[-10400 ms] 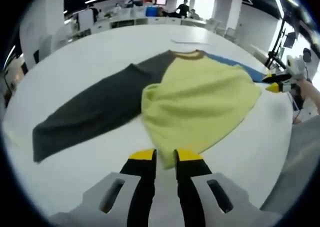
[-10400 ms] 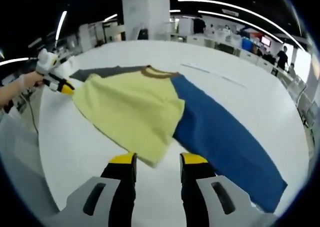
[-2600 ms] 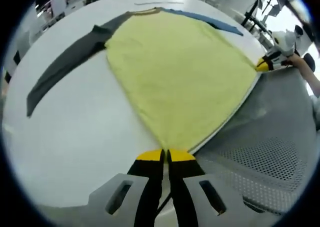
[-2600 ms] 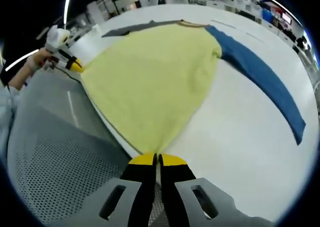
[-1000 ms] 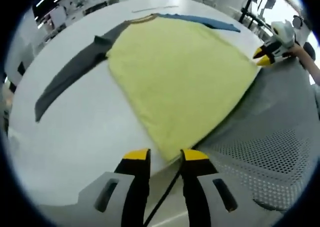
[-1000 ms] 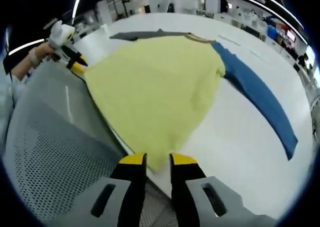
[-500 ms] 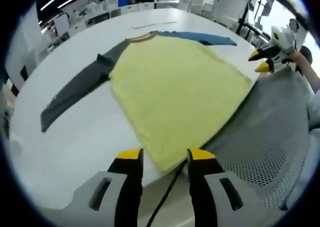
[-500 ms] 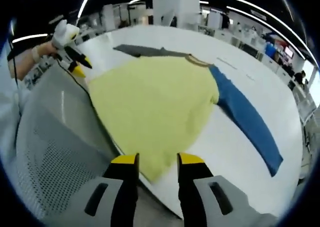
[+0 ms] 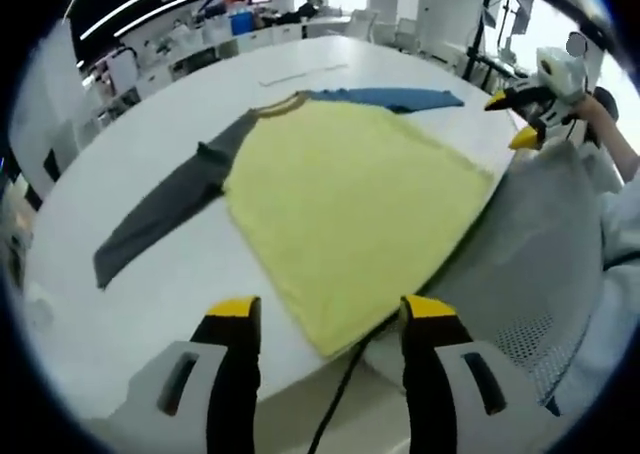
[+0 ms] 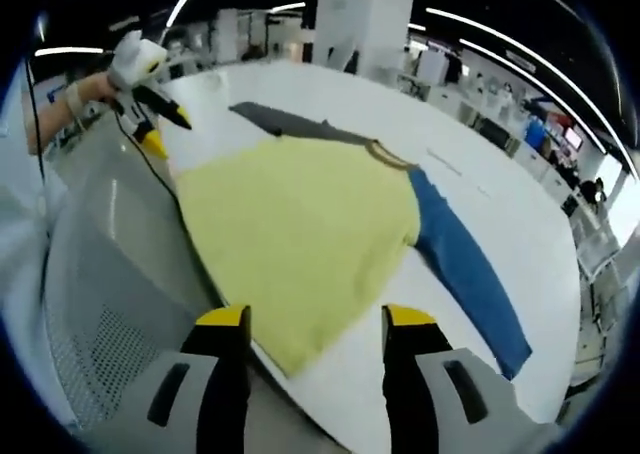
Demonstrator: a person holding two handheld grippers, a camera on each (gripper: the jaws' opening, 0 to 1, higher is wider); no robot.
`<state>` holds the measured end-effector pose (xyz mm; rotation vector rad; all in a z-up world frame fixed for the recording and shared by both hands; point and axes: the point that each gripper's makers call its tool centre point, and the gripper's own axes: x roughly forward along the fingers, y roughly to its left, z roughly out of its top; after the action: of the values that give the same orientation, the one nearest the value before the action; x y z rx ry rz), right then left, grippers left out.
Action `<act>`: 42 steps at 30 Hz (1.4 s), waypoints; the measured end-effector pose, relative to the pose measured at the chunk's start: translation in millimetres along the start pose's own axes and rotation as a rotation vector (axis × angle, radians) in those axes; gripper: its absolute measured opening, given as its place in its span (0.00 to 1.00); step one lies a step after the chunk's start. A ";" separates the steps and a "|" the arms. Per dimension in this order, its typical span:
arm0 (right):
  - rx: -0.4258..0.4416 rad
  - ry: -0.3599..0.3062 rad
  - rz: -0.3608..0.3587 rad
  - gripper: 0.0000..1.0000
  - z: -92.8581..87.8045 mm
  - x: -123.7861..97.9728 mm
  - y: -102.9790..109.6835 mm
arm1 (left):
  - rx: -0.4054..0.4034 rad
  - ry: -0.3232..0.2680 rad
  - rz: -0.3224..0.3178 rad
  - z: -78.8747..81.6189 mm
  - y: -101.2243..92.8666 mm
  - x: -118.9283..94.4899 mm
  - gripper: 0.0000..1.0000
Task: Fold the garment on the visible template until the final outline fits inside the template.
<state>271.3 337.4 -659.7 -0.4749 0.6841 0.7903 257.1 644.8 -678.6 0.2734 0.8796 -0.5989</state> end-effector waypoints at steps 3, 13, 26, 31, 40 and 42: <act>0.000 -0.012 -0.002 0.57 4.4 -3.3 -1.5 | -0.003 -0.007 -0.006 1.5 -1.6 -1.4 0.56; -0.032 -0.063 -0.033 0.62 19.6 -15.9 -7.1 | 0.024 -0.057 0.011 16.2 -3.7 -13.7 0.64; -0.036 -0.106 -0.082 0.74 32.2 -32.6 -11.4 | 0.067 -0.097 0.018 27.5 -4.4 -21.3 0.79; -0.014 -0.116 -0.102 0.80 35.8 -38.1 -6.6 | 0.083 -0.108 -0.009 26.8 -6.0 -24.9 0.83; 0.009 -0.113 -0.125 0.86 41.7 -37.3 3.5 | 0.106 -0.128 -0.029 29.9 -3.0 -29.7 0.90; 0.015 -0.103 -0.124 0.87 40.5 -36.5 5.9 | 0.108 -0.125 -0.032 30.1 -1.9 -29.0 0.92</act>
<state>263.2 348.6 -606.6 -0.4551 0.5594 0.6870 260.9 640.4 -637.2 0.3168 0.7334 -0.6870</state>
